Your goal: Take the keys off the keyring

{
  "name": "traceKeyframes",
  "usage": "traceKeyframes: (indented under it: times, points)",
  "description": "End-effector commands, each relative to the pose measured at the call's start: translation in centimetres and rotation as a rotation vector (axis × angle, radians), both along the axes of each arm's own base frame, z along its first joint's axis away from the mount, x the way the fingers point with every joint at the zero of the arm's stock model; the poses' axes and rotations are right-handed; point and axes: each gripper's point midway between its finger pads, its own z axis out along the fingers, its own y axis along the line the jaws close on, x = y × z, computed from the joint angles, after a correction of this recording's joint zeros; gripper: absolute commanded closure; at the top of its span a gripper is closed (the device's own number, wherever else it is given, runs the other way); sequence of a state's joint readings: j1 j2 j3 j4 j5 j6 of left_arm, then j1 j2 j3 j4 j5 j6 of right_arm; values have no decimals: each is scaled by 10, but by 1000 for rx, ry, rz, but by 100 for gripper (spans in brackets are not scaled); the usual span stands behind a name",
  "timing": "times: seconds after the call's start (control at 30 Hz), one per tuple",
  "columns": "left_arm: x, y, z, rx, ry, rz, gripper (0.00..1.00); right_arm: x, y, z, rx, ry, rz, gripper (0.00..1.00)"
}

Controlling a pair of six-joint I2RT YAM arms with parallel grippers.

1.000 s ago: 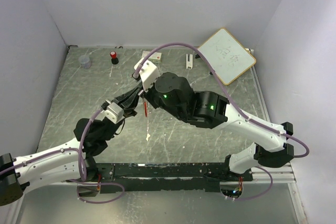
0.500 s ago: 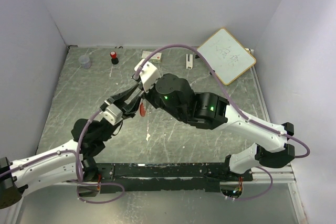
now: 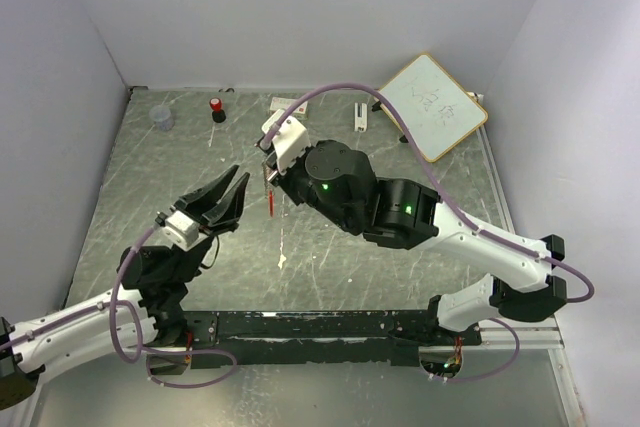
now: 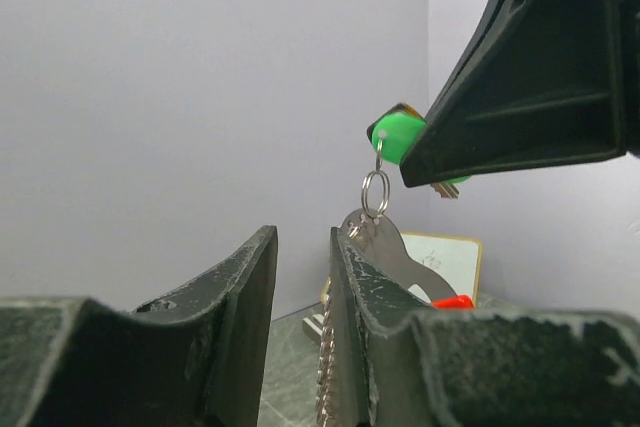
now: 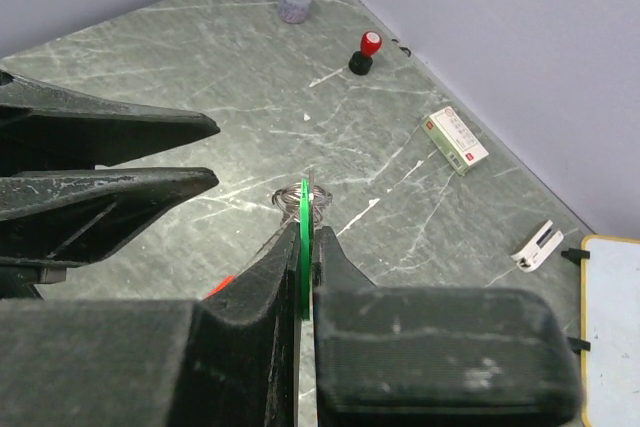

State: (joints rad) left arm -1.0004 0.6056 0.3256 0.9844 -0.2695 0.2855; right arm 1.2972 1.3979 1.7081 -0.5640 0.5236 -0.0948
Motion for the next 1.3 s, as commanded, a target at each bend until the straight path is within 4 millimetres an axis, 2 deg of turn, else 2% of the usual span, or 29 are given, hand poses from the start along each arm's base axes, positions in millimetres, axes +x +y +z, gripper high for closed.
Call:
traceKeyframes:
  times: [0.0,0.23,0.53,0.83,1.27]
  points:
    - [-5,6,13,-79,-10,-23,62,-2,-3,18,62,-30,10,100]
    - [-11,-17,17,-72,-13,-133,60,-4,-3,17,70,-29,18,100]
    - [-12,-30,20,-92,-9,-190,61,-6,-4,14,74,-28,30,100]
    - [-13,-30,30,-123,-40,-199,64,-6,-3,10,73,-23,33,100]
    - [-12,-39,25,-113,-23,-221,72,-6,-3,10,77,-21,32,100]
